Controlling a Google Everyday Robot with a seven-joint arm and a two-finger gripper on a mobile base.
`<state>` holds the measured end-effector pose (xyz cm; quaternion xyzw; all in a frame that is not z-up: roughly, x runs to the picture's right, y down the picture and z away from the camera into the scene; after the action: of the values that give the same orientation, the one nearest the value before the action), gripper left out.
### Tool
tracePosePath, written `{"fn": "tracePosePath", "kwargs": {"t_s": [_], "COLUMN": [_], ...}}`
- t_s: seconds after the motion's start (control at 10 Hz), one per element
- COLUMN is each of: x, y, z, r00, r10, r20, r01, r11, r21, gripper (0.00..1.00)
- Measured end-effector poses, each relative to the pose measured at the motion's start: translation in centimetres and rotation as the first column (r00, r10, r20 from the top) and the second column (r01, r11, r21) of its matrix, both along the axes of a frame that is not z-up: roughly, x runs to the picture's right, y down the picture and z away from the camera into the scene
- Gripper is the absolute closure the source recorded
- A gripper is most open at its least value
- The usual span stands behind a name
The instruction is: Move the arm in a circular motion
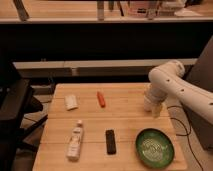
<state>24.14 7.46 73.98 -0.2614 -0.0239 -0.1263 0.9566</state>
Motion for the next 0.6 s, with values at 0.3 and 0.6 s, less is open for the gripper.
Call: {"fn": "tracePosePath", "kwargs": {"t_s": [0.3, 0.6], "x": [0.37, 0.08], "y": [0.23, -0.17], "z": [0.20, 0.53], "r00": [1.000, 1.000], "r10": [0.004, 0.005], "r20": [0.005, 0.011], "r01": [-0.004, -0.005], "r11": [1.0000, 1.0000], "r21": [0.000, 0.002], "gripper": [0.20, 0.20]}}
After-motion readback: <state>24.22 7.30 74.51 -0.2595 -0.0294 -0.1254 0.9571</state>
